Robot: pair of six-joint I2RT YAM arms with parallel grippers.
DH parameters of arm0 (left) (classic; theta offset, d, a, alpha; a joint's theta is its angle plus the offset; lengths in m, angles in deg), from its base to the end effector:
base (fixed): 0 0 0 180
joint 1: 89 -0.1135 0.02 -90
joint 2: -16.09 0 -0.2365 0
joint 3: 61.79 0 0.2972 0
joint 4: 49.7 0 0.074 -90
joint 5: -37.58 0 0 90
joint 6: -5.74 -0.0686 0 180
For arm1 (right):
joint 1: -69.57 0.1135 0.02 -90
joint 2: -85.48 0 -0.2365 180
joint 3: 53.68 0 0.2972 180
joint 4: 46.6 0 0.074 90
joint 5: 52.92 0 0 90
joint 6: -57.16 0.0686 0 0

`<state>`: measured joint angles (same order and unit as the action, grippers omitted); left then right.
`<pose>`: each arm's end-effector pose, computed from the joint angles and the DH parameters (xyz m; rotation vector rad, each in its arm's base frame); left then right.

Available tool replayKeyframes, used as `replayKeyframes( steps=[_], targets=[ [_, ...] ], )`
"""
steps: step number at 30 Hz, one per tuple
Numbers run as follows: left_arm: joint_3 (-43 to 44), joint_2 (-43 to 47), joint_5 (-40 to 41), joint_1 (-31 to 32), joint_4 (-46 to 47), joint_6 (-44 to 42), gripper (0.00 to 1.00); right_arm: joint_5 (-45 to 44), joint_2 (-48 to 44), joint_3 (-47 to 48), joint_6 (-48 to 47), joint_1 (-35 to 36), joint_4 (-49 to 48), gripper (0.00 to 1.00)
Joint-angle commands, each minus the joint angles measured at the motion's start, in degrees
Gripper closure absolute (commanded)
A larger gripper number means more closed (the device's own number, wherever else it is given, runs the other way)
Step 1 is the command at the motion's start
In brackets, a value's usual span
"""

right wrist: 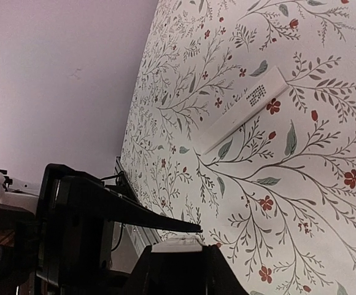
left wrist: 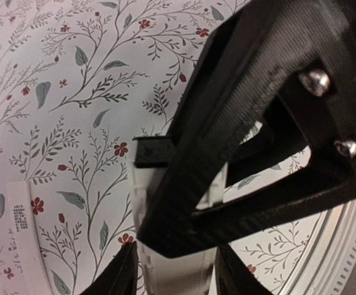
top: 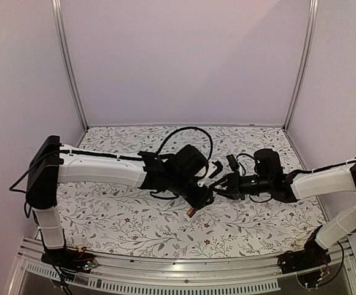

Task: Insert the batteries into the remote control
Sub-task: Pass from the right arm to the left, then place the remote control without the battery cover at the center of the board.

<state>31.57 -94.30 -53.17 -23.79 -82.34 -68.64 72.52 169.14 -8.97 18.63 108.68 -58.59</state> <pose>0.2000 -0.4351 0.1394 1.0727 2.3075 -0.6185 0.2393 0.2458 0.1028 -0.2016 2.3477 1.5276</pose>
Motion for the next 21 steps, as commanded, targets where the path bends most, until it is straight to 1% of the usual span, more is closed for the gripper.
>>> replayKeyframes(
  steps=[1,3,4,5,7,8,9,10,11,12,14,17,21],
  targets=[
    [1.52,-1.38,0.53,0.62,-2.65,-0.53,0.63,-0.43,-0.30,0.26,0.69,0.36,-2.56,0.96],
    [1.59,-1.49,1.36,0.55,-3.26,-0.78,0.70,-0.29,-0.18,0.12,0.74,0.36,-2.83,0.93],
    [1.65,-1.45,2.17,0.53,-3.70,-1.15,0.74,-0.29,-0.17,0.04,0.74,0.36,-2.91,0.90],
    [1.89,-1.57,2.43,0.53,-4.48,-1.53,0.77,-0.33,-0.16,-0.07,0.74,0.35,-2.94,0.86],
    [2.19,-1.65,2.68,0.46,-5.46,-2.23,0.82,-0.42,-0.08,-0.25,0.87,0.34,-2.95,0.71],
    [2.34,-1.71,2.50,0.45,-5.97,-2.76,0.84,-0.50,-0.12,-0.39,0.86,0.32,-2.98,0.61],
    [2.44,-1.80,2.37,0.41,-6.46,-3.37,0.86,-0.73,-0.19,-0.56,0.77,0.29,-2.87,0.48],
    [2.55,-1.91,2.34,0.37,-7.22,-3.90,0.87,-0.82,-0.37,-0.87,0.75,0.05,-2.83,0.38],
    [2.76,-2.05,2.34,0.36,-8.05,-4.61,0.88,-0.86,-0.70,-1.34,0.75,-0.29,-2.83,0.31],
    [3.02,-2.29,2.41,0.31,-9.11,-5.24,0.88,-0.97,-1.04,-2.05,0.88,-0.86,-2.82,0.27],
    [3.90,-3.06,2.31,0.27,-11.88,-6.90,0.87,-0.99,-2.17,-3.82,1.25,-2.83,-2.70,0.22],
    [5.95,-4.64,1.98,0.27,-16.17,-9.04,0.86,-1.12,-5.94,-7.50,1.69,-6.40,-1.76,0.19],
    [9.54,-8.55,1.74,0.31,-21.94,-11.56,0.84,-4.20,-12.37,-8.79,-1.86,-8.52,7.87,0.18]
  ],
)
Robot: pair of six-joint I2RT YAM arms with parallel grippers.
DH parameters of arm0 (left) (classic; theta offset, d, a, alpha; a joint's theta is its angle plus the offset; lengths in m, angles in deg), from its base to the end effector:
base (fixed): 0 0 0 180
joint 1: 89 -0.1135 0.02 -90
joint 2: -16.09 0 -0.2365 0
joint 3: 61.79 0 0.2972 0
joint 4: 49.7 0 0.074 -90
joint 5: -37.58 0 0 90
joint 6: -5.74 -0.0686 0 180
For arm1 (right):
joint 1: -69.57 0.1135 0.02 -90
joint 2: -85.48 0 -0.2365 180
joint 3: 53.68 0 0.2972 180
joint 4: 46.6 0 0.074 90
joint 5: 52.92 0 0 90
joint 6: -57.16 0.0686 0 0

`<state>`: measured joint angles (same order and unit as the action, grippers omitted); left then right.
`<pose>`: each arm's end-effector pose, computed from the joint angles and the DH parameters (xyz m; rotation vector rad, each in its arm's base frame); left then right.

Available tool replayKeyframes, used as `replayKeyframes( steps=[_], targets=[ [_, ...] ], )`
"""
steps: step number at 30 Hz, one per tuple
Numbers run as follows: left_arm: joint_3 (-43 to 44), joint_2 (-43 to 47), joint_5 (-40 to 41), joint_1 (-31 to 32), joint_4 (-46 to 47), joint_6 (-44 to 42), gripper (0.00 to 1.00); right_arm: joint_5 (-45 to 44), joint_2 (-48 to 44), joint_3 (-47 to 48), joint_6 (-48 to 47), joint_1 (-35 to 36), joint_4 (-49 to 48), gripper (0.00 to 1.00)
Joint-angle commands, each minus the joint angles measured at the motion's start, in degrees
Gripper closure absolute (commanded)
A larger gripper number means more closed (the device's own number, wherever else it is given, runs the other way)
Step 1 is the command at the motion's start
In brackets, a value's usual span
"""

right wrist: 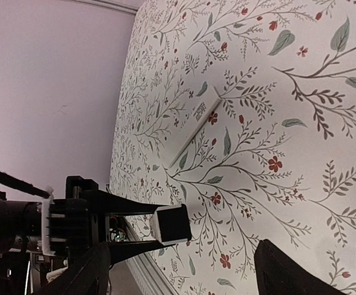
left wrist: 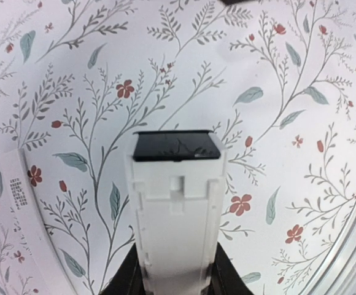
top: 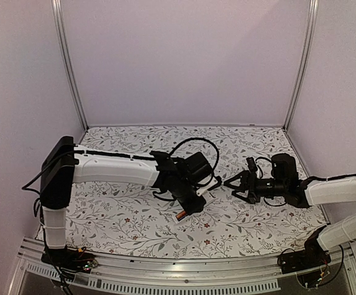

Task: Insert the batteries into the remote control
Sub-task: Place the remote control without the battery cover at the center of the board, then pick up the battery cover at the center of the board.

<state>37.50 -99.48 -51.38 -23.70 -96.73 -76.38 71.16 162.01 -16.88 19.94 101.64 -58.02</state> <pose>0.1981 -0.4278 0.1161 1.3080 2.4004 -0.3666 0.2411 0.1965 0.0915 -0.0007 2.3427 1.4497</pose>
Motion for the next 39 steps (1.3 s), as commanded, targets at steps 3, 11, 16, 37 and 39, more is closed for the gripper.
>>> replayKeyframes(
  steps=[3,11,16,37,39],
  targets=[
    [6.55,-6.53,0.77,0.44,-11.33,-5.30,0.84,-5.16,-10.08,-0.80,-6.76,-2.11,14.97,0.18],
    [12.01,-12.78,2.39,0.83,-17.39,-7.42,0.83,-7.06,-15.95,-0.65,-10.55,-4.48,22.27,0.19],
    [12.57,-13.53,2.57,1.10,-18.59,-7.79,0.72,-7.39,-16.19,0.70,-12.47,-5.00,25.09,0.22],
    [-29.66,32.06,7.11,-7.07,14.95,22.00,0.33,-1.81,7.37,24.32,-20.49,-4.64,27.34,0.35],
    [-36.58,36.65,7.22,-7.61,20.14,28.59,0.34,-0.42,11.21,27.27,-21.65,-3.72,28.44,0.37]
  ],
)
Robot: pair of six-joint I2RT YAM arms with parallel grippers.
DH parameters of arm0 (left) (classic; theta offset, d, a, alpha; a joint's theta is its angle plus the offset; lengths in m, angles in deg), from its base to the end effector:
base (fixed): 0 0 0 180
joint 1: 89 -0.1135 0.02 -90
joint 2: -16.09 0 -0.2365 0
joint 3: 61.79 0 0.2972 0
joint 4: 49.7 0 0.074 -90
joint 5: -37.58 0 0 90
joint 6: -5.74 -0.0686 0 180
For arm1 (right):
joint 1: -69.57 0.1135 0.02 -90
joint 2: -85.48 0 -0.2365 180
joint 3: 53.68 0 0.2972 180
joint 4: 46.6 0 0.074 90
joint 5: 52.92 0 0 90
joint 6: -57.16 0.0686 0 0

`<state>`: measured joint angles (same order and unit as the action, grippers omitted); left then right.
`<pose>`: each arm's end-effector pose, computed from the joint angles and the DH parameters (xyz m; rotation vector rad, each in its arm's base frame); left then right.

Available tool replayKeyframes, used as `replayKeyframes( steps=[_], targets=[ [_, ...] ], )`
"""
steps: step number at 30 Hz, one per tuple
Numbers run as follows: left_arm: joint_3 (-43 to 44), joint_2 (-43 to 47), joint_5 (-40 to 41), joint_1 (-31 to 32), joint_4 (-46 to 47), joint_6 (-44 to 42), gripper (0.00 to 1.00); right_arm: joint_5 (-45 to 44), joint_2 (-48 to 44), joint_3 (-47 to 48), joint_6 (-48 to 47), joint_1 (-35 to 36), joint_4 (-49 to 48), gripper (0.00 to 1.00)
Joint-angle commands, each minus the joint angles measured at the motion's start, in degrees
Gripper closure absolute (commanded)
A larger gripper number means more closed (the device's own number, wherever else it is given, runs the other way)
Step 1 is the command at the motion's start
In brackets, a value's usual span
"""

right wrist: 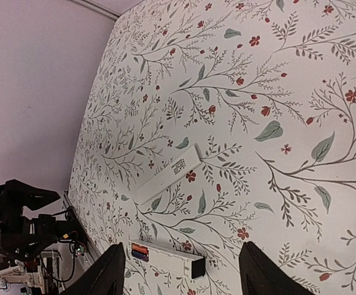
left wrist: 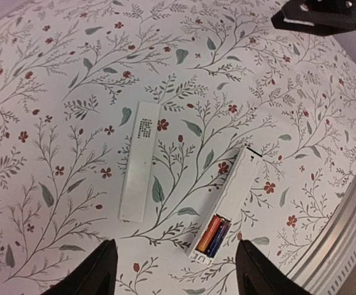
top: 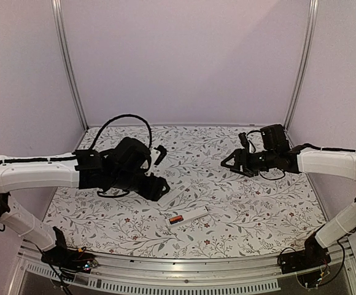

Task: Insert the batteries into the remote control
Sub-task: Pick up the battery cover at the center of the board.

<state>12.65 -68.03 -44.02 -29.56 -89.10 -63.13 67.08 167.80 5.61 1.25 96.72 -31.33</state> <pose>0.2027 -0.3236 0.1916 0.7458 2.3532 -0.4571 0.3106 0.1978 0.1489 -0.1640 2.3887 1.1334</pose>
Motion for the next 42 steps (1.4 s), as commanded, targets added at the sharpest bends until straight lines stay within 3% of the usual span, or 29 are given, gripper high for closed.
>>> replayKeyframes(
  steps=[1,6,13,16,23,29,42],
  targets=[
    [-15.04,6.76,-0.07,-1.86,15.17,18.41,0.34,4.04,6.78,6.53,-3.50,1.87,2.60,0.38],
    [-25.89,10.71,1.06,-1.99,24.43,33.09,0.36,4.80,15.32,13.23,-6.65,4.55,4.62,0.45],
    [-30.81,6.44,0.50,-2.64,33.70,41.94,0.42,4.60,25.98,21.35,-9.39,6.96,6.83,0.52],
    [-31.99,3.14,-1.46,-3.71,38.94,43.70,0.48,4.22,29.78,24.48,-10.36,7.65,7.90,0.53],
    [-29.84,-3.08,-3.04,-5.17,40.13,45.16,0.57,2.40,36.01,31.14,-13.21,8.69,11.54,0.61],
    [-31.30,-7.62,-6.13,-7.05,46.47,48.86,0.62,0.60,40.07,35.29,-15.27,9.32,14.33,0.64],
    [-31.30,-15.35,-6.39,-9.21,48.91,55.00,0.73,1.46,46.75,38.76,-17.34,11.05,16.79,0.68]
  ],
)
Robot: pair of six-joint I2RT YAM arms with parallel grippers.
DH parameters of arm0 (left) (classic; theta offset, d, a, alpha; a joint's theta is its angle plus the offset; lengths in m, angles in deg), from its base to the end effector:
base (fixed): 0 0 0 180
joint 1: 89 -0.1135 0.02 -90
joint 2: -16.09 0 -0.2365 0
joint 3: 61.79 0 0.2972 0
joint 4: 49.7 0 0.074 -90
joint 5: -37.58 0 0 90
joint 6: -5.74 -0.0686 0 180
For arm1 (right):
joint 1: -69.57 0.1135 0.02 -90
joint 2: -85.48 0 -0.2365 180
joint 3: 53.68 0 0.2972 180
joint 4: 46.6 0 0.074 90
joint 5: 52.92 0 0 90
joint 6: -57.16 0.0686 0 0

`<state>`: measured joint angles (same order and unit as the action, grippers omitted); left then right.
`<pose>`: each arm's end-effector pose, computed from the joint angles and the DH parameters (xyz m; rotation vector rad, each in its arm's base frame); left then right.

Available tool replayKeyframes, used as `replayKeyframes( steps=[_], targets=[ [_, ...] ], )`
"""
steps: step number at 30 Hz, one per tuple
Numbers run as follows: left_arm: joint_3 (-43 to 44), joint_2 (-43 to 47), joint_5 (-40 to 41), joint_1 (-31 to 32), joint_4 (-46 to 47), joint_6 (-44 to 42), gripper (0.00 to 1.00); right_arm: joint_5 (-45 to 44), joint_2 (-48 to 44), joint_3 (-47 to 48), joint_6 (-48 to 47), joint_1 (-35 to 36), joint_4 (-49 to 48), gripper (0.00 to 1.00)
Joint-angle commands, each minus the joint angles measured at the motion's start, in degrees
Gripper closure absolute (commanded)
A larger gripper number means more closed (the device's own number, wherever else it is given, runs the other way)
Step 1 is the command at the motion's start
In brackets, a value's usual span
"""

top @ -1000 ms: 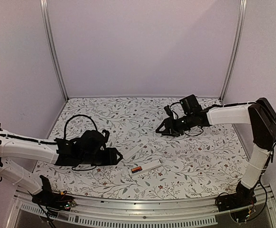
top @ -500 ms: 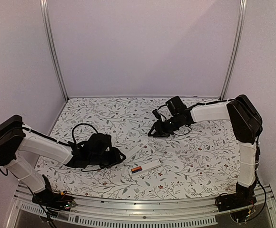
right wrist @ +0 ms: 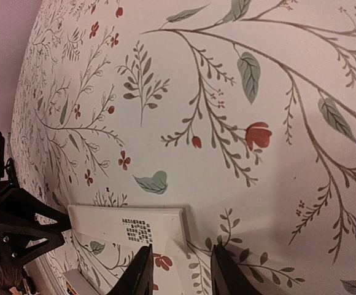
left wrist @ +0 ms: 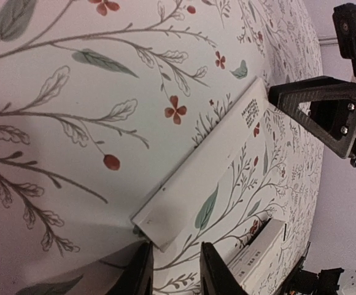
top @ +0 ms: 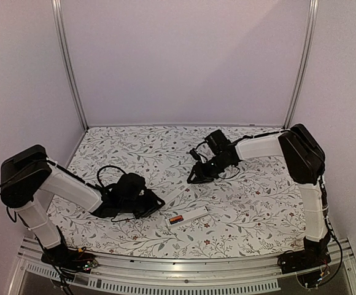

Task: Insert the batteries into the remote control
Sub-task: Pick up the battery cover at the center of the board.

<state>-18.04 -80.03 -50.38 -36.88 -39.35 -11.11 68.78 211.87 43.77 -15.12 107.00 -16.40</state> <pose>0.2061 -0.2610 0.0179 -0.4855 2.5052 -0.9876 0.3658 0.3254 0.0464 -0.6788 2.6562 1.0371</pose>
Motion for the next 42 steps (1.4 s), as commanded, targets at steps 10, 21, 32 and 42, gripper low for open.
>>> replayKeyframes(
  steps=[10,21,32,42],
  targets=[
    [-1.07,-7.11,-1.60,-2.54,8.75,0.04,0.74,3.65,3.74,-2.08,0.17,1.22,-0.02,0.74],
    [-3.07,-9.47,-4.19,-4.72,9.12,0.49,0.79,10.44,-5.90,-14.16,4.68,0.43,-10.33,0.84],
    [-0.27,-9.00,-5.95,-6.10,4.43,-3.51,0.79,18.43,-9.30,-20.27,8.21,-1.74,-18.73,0.92],
    [-0.56,-6.19,-7.57,-6.85,3.81,-7.79,0.75,20.37,-13.23,-25.28,11.02,-4.16,-23.70,1.00]
  ],
)
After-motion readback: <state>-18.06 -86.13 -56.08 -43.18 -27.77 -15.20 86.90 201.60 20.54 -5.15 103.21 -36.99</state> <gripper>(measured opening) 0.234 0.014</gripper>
